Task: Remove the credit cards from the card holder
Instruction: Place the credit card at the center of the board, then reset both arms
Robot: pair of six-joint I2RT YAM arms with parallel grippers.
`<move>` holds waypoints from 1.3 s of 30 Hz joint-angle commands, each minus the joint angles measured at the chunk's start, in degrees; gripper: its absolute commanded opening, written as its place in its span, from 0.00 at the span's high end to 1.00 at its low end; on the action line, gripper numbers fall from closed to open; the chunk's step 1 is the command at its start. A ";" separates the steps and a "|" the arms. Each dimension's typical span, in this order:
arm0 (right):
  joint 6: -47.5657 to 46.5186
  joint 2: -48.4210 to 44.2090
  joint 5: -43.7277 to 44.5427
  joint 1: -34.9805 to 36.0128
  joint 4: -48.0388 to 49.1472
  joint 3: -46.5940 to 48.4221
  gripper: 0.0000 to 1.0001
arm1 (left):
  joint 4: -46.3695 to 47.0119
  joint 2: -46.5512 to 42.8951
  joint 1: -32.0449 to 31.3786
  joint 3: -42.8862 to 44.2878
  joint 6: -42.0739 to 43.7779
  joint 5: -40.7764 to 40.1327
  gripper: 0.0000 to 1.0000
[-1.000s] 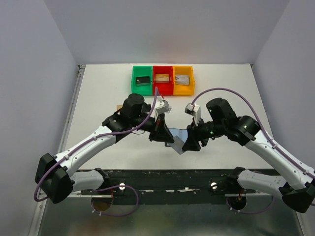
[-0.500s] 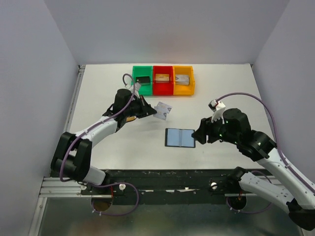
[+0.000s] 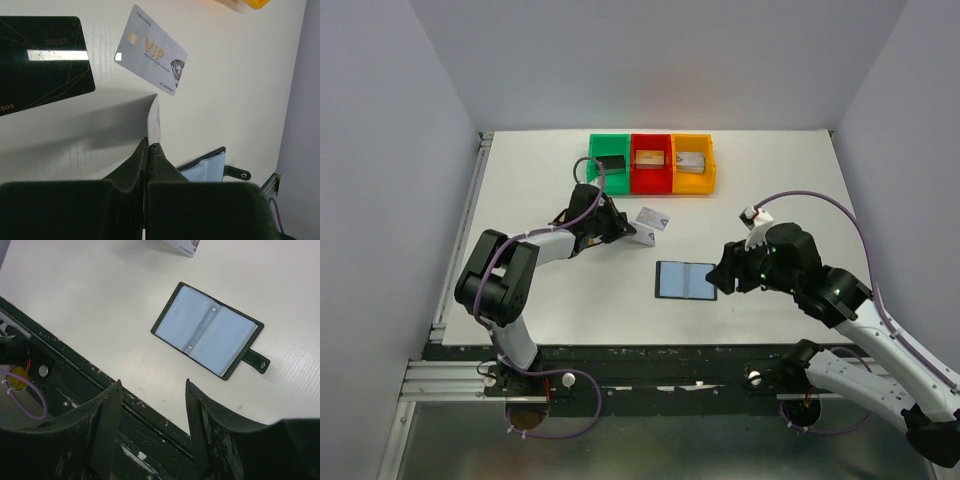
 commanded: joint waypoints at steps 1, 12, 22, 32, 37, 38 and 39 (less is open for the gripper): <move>0.85 1.19 -0.94 0.02 2.14 -0.57 0.39 | 3.48 2.29 -0.30 1.35 -1.79 -0.41 1.00; -0.12 3.48 -0.06 -0.07 1.88 1.10 0.39 | 4.63 5.89 -3.20 0.65 -1.44 -0.68 1.00; -0.12 3.57 0.64 -0.07 1.53 1.28 0.39 | 1.47 4.23 -3.47 1.00 0.41 -1.64 0.69; 0.23 2.51 2.39 -0.07 -0.14 0.75 0.39 | -10.55 -2.18 -1.89 3.02 6.20 -8.65 0.44; -0.12 1.28 5.03 -0.07 -1.55 0.22 0.39 | -22.59 -13.15 0.93 3.46 8.58 -18.23 0.40; -0.03 0.93 5.64 -0.07 -1.81 0.05 0.39 | -25.49 -15.35 0.93 4.33 9.28 -21.64 0.38; -0.03 0.58 7.65 -0.07 -2.07 -0.04 0.38 | -29.87 -17.99 0.93 5.30 9.63 -24.29 0.34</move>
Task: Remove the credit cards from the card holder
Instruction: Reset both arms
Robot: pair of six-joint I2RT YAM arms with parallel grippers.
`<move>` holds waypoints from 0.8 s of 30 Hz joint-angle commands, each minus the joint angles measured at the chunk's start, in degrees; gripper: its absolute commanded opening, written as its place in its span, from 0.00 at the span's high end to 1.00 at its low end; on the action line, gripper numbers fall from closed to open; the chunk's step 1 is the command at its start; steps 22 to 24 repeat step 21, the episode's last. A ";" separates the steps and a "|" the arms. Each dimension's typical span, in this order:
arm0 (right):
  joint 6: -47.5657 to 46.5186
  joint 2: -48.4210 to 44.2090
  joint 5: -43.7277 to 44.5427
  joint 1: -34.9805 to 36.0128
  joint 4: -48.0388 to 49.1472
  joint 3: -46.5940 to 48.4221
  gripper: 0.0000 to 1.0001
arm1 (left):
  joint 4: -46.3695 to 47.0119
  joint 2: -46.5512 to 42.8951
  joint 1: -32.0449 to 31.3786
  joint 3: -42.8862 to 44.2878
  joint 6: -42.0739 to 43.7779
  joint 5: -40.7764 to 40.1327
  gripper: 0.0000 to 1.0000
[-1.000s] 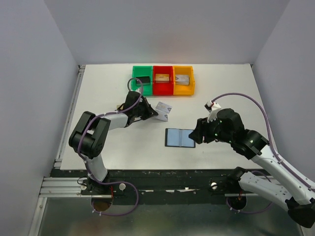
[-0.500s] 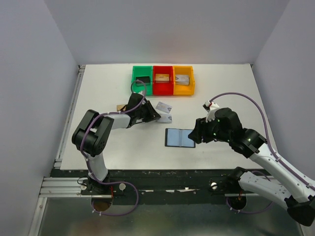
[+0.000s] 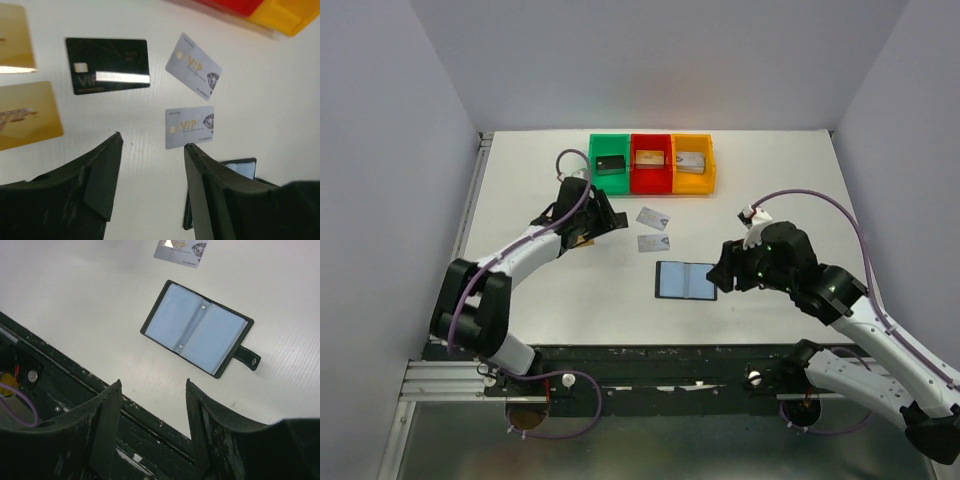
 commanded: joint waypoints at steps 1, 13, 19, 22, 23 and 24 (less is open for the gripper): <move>0.12 -2.35 7.12 -0.07 -2.60 -0.02 0.37 | -18.55 -12.34 1.17 4.87 4.21 -16.85 0.26; 4.78 -10.97 25.58 -0.07 -0.58 -6.87 0.34 | -35.72 -33.89 1.96 -3.30 0.27 -24.71 0.01; 5.75 -10.97 25.59 -0.07 -0.14 -6.61 0.34 | -36.60 -32.05 1.96 -3.74 0.09 -24.27 0.01; 6.63 -10.70 25.33 -0.15 -0.49 -5.82 0.32 | -37.39 -31.52 1.96 -2.78 -0.44 -24.00 0.01; 6.63 -10.70 25.33 -0.15 -0.49 -5.82 0.32 | -37.39 -31.52 1.96 -2.78 -0.44 -24.00 0.01; 6.63 -10.70 25.33 -0.15 -0.49 -5.82 0.32 | -37.39 -31.52 1.96 -2.78 -0.44 -24.00 0.01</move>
